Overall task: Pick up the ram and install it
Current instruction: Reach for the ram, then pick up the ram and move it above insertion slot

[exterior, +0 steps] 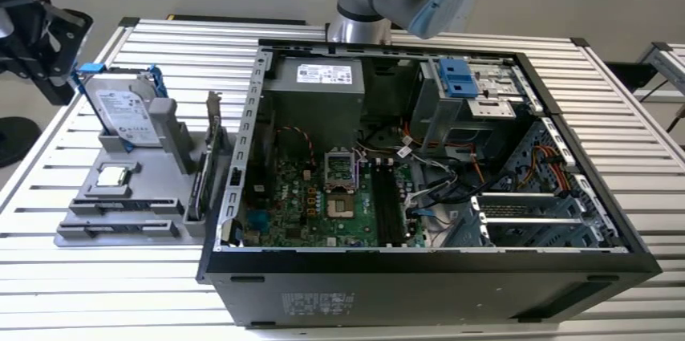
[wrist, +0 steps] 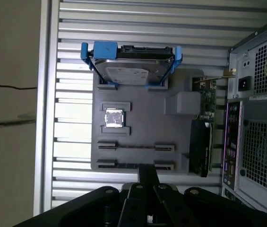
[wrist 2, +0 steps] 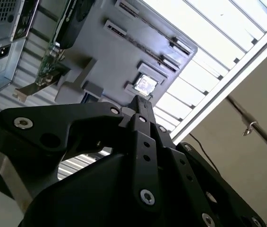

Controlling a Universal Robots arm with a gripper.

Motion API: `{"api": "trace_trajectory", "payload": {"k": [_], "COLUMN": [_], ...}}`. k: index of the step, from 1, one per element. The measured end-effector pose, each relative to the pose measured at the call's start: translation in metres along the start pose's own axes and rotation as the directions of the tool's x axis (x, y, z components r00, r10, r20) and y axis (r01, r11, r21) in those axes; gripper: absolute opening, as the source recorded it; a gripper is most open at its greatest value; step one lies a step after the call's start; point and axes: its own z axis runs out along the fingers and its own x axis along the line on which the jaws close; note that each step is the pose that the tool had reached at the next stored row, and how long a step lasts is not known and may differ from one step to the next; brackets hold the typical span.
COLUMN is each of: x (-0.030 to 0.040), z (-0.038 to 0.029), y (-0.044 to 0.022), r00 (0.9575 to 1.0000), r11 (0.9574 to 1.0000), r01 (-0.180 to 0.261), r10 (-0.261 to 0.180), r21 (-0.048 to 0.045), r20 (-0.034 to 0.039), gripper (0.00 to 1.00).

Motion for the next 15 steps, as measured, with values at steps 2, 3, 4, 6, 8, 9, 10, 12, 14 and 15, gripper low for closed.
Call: {"api": "trace_trajectory", "payload": {"k": [2, 3, 4, 6, 8, 9, 10, 12, 14, 15], "x": [0.0, 0.0001, 0.0001, 0.0001, 0.0002, 0.0002, 0.0002, 0.0002, 0.0003, 0.0003], "z": [0.0, 0.0, 0.0001, 0.0001, 0.0001, 0.0001, 0.0001, 0.0002, 0.0003, 0.0004], "y": [-0.0016, -0.0024, -0.0033, -0.0049, -0.0064, -0.0072, -0.0078, -0.009, -0.0102, -0.0109], "r00": [1.0, 1.0, 1.0, 1.0, 1.0, 1.0, 1.0, 0.9999, 0.9999, 0.9999], "r11": [1.0, 1.0, 1.0, 1.0, 1.0, 1.0, 1.0, 0.9999, 0.9999, 0.9999], "r01": [0.002, 0.002, 0.003, 0.005, 0.007, 0.007, 0.008, 0.01, 0.012, 0.013], "r10": [-0.002, -0.002, -0.003, -0.005, -0.007, -0.007, -0.008, -0.01, -0.012, -0.013], "r21": [0.0, 0.0, -0.0001, -0.0001, -0.0001, -0.0001, -0.0001, -0.0002, -0.0002, -0.0003], "r20": [-0.0001, -0.0002, -0.0003, -0.0005, -0.0008, -0.0009, -0.0009, -0.0012, -0.0014, -0.0015], "gripper": [0.0, 0.0, 0.0, 0.0, 0.0, 0.0, 0.0, 0.0, 0.0, 0.0]}}
